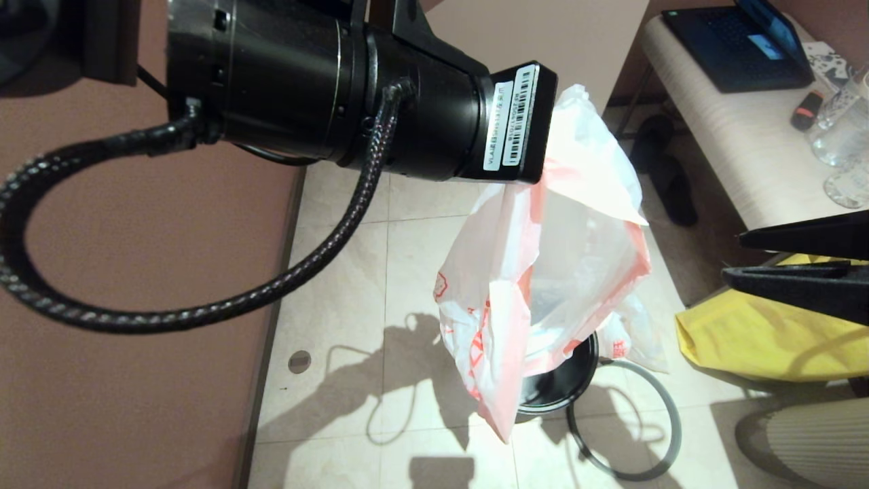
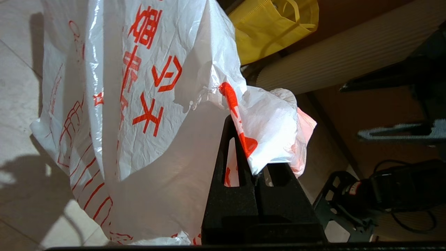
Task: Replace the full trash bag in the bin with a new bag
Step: Put the new garbage bag on the trash can
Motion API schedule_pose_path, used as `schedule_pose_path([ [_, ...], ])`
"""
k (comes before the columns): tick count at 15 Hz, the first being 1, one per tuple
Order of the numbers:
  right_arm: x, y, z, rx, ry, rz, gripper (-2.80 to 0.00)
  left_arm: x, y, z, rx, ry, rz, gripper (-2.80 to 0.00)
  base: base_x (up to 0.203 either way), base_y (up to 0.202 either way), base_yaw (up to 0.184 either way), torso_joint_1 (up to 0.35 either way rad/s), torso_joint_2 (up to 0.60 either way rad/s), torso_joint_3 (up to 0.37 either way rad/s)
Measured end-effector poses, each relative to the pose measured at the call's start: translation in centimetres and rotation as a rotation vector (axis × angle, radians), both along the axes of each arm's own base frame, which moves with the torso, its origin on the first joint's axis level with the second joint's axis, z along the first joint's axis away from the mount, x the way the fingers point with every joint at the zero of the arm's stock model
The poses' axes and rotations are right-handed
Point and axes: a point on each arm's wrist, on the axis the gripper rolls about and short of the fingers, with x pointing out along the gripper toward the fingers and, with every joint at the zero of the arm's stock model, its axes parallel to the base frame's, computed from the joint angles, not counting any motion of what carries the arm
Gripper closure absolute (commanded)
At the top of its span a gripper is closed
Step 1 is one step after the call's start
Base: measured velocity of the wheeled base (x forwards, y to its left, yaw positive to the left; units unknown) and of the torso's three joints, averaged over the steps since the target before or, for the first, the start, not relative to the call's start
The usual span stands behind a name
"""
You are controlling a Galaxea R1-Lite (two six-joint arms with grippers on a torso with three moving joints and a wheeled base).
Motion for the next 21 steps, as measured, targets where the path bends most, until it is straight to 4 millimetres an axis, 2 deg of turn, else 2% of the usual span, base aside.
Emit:
schedule_pose_path([
  [5, 1.1, 1.6, 0.0, -0.008, -0.060, 0.056, -2.80, -0.4, -0.1, 0.2, -0.044, 0.056, -0.017, 0.00, 0.000, 0.000, 0.000, 0.000, 0.00, 0.000],
  [13, 3.7, 3.1, -0.6, -0.052, -0.127, 0.065, -2.80, -1.3, 1.8, 1.6, -0.138, 0.141, -0.094, 0.00, 0.000, 0.000, 0.000, 0.000, 0.00, 0.000],
  [19, 6.6, 3.8, -0.4, -0.006, -0.175, 0.064, -2.80, -2.4, 4.7, 2.9, -0.209, 0.260, -0.249, 0.00, 0.000, 0.000, 0.000, 0.000, 0.00, 0.000],
  [20, 7.2, 3.9, -0.3, 0.004, -0.192, 0.057, 0.00, -2.5, 5.1, 3.1, -0.217, 0.261, -0.251, 0.00, 0.000, 0.000, 0.000, 0.000, 0.00, 0.000],
  [21, 7.7, 4.1, -0.3, 0.008, -0.202, 0.050, 0.00, -2.7, 5.5, 3.3, -0.225, 0.265, -0.251, 0.00, 0.000, 0.000, 0.000, 0.000, 0.00, 0.000],
])
